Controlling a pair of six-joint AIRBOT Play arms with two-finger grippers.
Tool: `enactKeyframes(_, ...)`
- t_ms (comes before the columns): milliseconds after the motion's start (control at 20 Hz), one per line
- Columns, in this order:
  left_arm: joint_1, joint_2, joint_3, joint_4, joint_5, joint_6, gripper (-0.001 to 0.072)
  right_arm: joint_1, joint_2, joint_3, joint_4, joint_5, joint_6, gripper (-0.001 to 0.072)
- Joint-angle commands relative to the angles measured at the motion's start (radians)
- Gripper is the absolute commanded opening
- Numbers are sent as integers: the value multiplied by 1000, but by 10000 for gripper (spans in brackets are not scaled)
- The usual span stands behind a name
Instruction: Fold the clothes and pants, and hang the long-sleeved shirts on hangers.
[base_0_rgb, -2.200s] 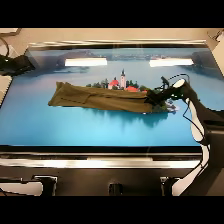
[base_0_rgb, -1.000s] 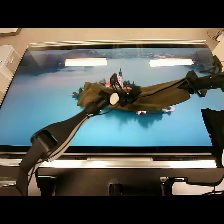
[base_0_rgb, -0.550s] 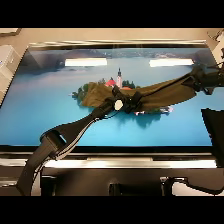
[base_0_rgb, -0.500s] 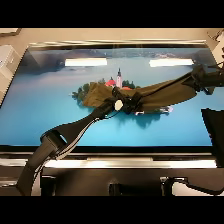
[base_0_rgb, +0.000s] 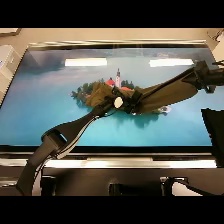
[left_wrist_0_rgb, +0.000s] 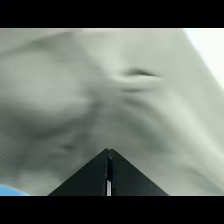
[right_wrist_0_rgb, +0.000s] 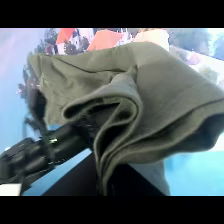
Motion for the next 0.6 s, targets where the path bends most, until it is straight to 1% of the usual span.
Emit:
enactKeyframes(0, 39, 89, 16, 2, -62, 85, 7, 11, 2, 1, 8, -23, 31, 25)
enactKeyframes(150, 118, 219, 16, 17, -168, 293, 8, 86, -5, -1, 2, -97, 85, 25)
enactKeyframes(200, 153, 270, 16, 55, -225, 350, 8, 124, -13, -1, -6, -133, 116, 25)
enactKeyframes(300, 224, 371, 16, 164, -357, 455, 8, 216, -42, -1, -39, -219, 214, 25)
enactKeyframes(400, 297, 463, 15, 261, -496, 577, 9, 314, -82, -1, -60, -298, 297, 25)
enactKeyframes(450, 334, 505, 15, 296, -558, 635, 9, 368, -108, -1, -68, -341, 325, 25)
enactKeyframes(550, 402, 572, 15, 324, -650, 724, 10, 468, -159, 0, -78, -436, 383, 25)
